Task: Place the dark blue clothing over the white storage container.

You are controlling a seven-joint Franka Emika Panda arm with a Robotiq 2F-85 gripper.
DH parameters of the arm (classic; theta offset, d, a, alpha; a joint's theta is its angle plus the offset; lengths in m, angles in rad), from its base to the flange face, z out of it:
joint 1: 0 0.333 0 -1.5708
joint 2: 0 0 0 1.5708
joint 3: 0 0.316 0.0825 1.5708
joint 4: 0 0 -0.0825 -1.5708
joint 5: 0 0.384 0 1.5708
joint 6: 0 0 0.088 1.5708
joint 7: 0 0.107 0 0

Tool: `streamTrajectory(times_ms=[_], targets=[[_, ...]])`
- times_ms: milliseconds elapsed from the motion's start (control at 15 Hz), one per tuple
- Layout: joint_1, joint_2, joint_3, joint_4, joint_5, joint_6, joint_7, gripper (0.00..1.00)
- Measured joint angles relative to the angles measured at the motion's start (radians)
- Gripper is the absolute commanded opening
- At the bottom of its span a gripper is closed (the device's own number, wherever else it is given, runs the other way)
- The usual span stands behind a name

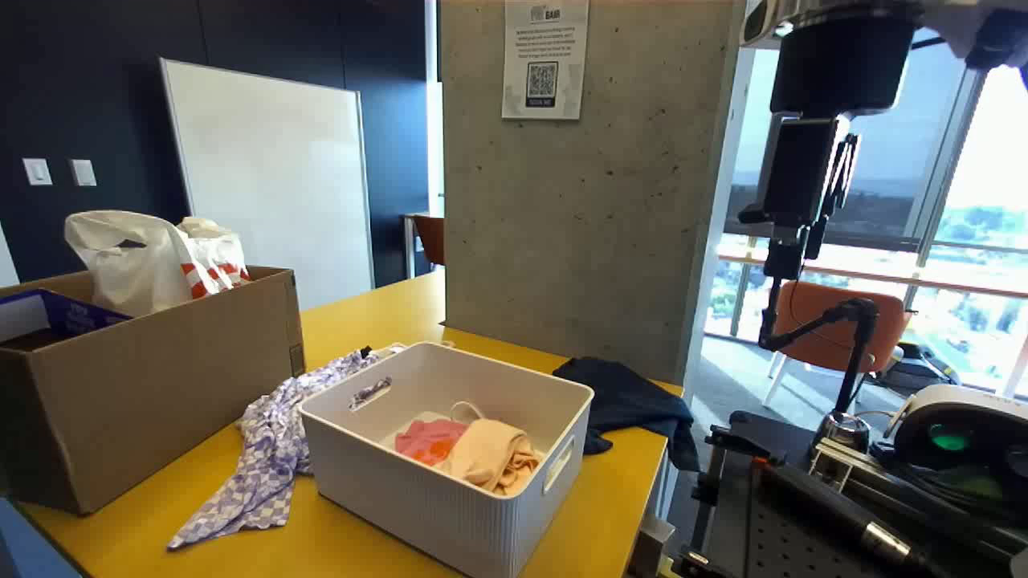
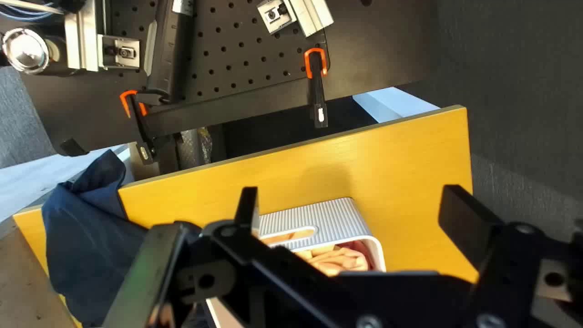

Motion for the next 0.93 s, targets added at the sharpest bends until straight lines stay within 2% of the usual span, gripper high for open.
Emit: streamTrajectory(times_ms=[933], targets=[[-0.010, 0.001, -0.008, -0.001, -0.014, 0.002, -0.007, 1.00]])
